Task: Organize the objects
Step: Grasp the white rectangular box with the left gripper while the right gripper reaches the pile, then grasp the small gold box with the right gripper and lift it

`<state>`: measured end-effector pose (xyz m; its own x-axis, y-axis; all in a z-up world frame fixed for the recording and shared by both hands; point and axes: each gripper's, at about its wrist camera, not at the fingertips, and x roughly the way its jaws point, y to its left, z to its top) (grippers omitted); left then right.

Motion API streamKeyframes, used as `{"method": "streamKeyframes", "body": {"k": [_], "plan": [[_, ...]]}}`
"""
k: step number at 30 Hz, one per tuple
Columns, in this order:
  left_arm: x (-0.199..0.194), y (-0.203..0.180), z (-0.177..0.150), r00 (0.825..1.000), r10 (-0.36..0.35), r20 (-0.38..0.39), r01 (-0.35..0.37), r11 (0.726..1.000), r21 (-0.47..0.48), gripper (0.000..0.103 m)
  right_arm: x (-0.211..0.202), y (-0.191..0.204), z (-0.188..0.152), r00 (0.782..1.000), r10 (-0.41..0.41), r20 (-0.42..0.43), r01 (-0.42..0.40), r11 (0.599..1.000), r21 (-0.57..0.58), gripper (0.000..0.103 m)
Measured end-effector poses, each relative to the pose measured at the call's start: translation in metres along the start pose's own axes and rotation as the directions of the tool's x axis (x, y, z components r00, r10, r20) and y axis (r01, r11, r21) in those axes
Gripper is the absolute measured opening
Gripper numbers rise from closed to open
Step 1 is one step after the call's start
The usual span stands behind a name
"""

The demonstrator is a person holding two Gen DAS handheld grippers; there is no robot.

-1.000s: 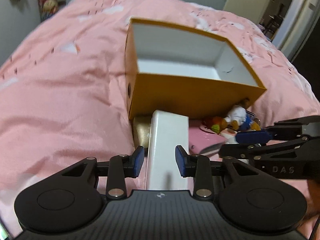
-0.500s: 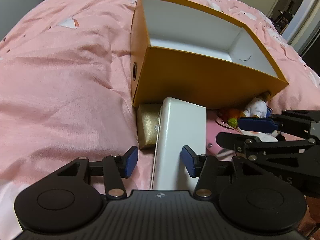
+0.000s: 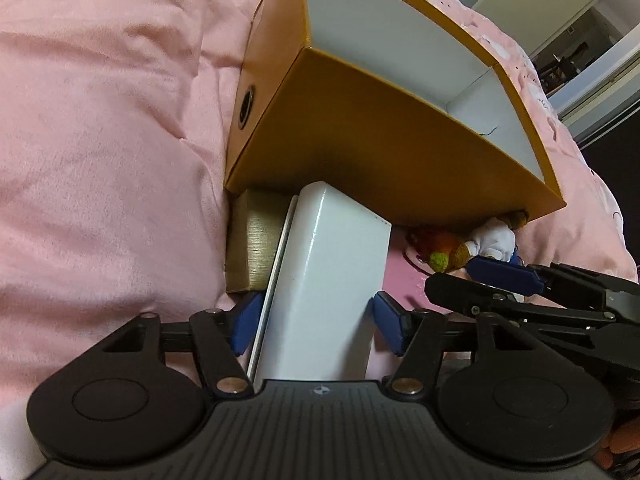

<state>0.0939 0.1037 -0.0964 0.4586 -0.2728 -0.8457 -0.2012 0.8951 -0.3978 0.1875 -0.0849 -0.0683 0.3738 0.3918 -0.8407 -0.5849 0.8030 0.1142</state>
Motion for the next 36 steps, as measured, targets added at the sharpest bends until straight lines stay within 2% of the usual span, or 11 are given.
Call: {"method": "streamKeyframes", "body": {"k": [3, 5, 11, 17, 19, 22, 28, 31, 36], "plan": [[-0.006, -0.006, -0.002, 0.999, 0.028, 0.015, -0.029, 0.999, 0.023, 0.061, 0.001, 0.002, 0.000, 1.000, 0.002, -0.001, -0.002, 1.000, -0.001, 0.053], [-0.015, -0.014, -0.003, 0.997, 0.057, 0.042, -0.059, 0.997, 0.052, 0.048, 0.000, 0.003, 0.000, 1.000, 0.000, 0.002, 0.000, 1.000, -0.010, 0.053], [-0.035, -0.033, -0.009, 0.992, 0.077, 0.097, -0.087, 0.991, 0.103, 0.034, -0.007, 0.003, 0.000, 0.999, -0.014, 0.029, 0.014, 1.000, -0.012, 0.053], [-0.059, -0.036, -0.014, 0.977, 0.122, 0.173, -0.141, 0.985, 0.100, 0.033, -0.014, 0.006, 0.003, 0.998, 0.044, 0.050, -0.043, 0.998, -0.035, 0.053], [-0.069, -0.034, -0.012, 0.974, 0.125, 0.189, -0.144, 0.986, 0.090, 0.033, -0.015, 0.011, 0.005, 0.996, 0.084, 0.043, -0.081, 0.995, -0.063, 0.048], [-0.082, -0.033, -0.010, 0.967, 0.141, 0.213, -0.163, 0.982, 0.091, 0.033, -0.012, 0.020, 0.011, 0.989, 0.144, 0.027, -0.140, 0.985, -0.102, 0.042], [-0.097, -0.022, -0.005, 0.957, 0.177, 0.230, -0.198, 0.978, 0.071, 0.033, 0.004, 0.038, 0.020, 0.981, 0.194, -0.025, -0.195, 0.965, -0.175, 0.041], [-0.097, -0.016, -0.004, 0.942, 0.226, 0.249, -0.249, 0.967, 0.063, 0.033, 0.017, 0.045, 0.024, 0.973, 0.219, -0.070, -0.229, 0.955, -0.189, 0.042], [-0.100, 0.000, 0.001, 0.931, 0.257, 0.260, -0.270, 0.963, 0.015, 0.033, 0.039, 0.051, 0.029, 0.968, 0.227, -0.110, -0.238, 0.966, -0.097, 0.066]]}}
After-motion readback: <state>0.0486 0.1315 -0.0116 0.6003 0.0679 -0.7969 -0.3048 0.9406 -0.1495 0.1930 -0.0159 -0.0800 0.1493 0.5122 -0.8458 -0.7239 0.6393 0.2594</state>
